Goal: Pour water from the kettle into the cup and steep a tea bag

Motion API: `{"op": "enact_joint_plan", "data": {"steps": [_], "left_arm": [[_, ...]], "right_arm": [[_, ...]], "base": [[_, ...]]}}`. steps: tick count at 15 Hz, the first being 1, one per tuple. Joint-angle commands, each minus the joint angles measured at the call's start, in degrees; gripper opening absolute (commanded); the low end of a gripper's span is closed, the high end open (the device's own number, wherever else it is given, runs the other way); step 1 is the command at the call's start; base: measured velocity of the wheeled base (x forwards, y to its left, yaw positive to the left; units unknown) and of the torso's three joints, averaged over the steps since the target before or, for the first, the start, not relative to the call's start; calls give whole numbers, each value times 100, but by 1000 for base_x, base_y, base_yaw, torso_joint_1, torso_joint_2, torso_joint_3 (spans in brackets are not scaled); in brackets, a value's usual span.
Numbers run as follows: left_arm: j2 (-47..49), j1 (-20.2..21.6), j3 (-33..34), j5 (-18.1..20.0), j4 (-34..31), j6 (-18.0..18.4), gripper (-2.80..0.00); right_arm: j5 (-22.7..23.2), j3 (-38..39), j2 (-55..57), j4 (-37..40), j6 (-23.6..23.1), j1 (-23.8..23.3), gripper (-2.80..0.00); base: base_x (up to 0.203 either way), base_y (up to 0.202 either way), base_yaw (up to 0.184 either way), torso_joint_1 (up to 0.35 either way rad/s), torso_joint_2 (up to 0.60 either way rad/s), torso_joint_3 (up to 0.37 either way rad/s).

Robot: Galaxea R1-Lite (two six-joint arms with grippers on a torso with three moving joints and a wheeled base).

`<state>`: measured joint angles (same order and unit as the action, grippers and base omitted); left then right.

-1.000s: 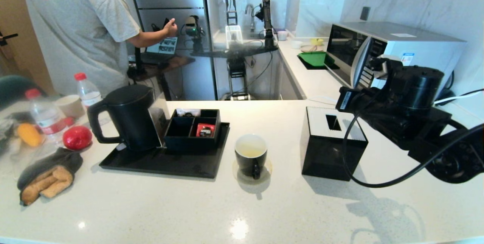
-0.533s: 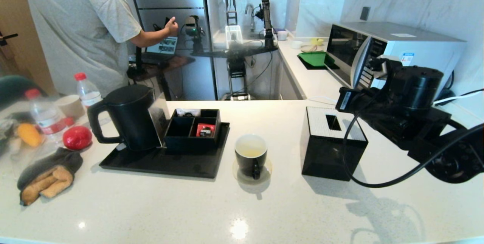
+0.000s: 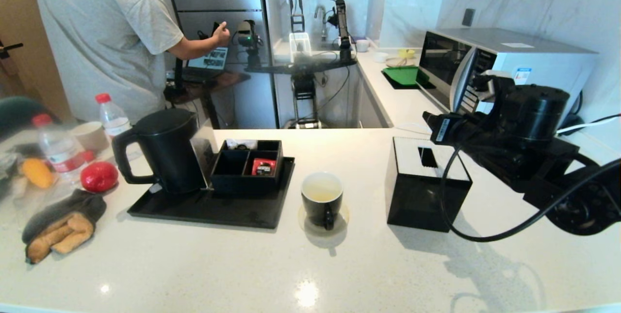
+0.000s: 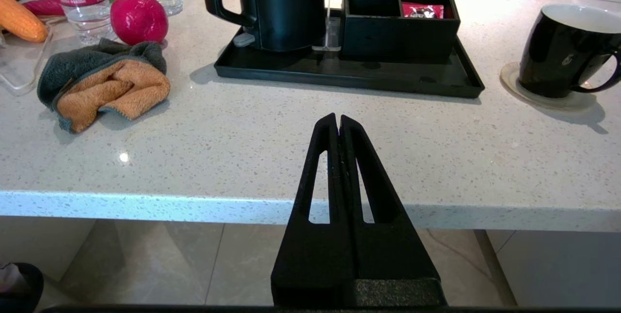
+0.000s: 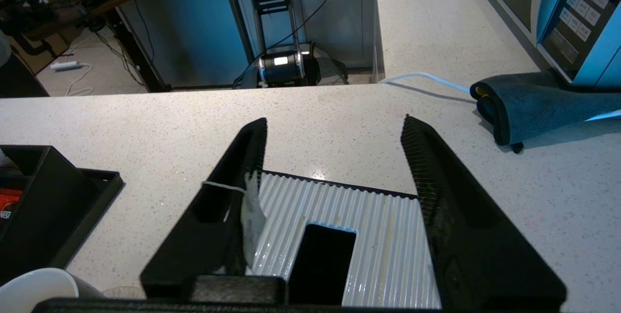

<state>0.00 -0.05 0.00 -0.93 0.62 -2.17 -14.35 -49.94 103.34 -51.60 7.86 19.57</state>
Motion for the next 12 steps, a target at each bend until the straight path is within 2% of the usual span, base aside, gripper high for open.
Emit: {"op": "enact_joint_plan", "data": {"steps": [1,7,12], "left_arm": [[0,5,0,-4,0,-2,-280],[0,5,0,-4,0,-2,-280],[0,1,0,-4,0,-2,-280]], "right_arm": [[-15,2,-7,-34,-36,3,0],[-24,41,-105,-30,-457,-27,0],[-24,165,-272,-38,-939,-311,0]], "base": [[0,0,0,0,0,0],[0,0,0,0,0,0],[0,0,0,0,0,0]]}}
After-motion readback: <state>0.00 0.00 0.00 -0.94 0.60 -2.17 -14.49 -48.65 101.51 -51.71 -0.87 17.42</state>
